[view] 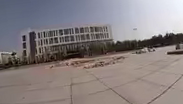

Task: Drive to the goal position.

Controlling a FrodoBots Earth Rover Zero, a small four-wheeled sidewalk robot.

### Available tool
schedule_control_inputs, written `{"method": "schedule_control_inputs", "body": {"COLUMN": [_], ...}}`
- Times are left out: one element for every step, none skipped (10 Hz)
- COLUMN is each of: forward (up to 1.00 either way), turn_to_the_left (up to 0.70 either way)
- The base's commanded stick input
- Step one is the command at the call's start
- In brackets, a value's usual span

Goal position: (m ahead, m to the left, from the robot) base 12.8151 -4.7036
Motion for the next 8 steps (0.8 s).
{"method": "schedule_control_inputs", "body": {"forward": [0.7, 0.7, 0.7, 0.7, 0.7, 0.7, 0.7, 0.7], "turn_to_the_left": [0.0, 0.0, 0.0, -0.04, -0.1, -0.16, -0.21, -0.27]}}
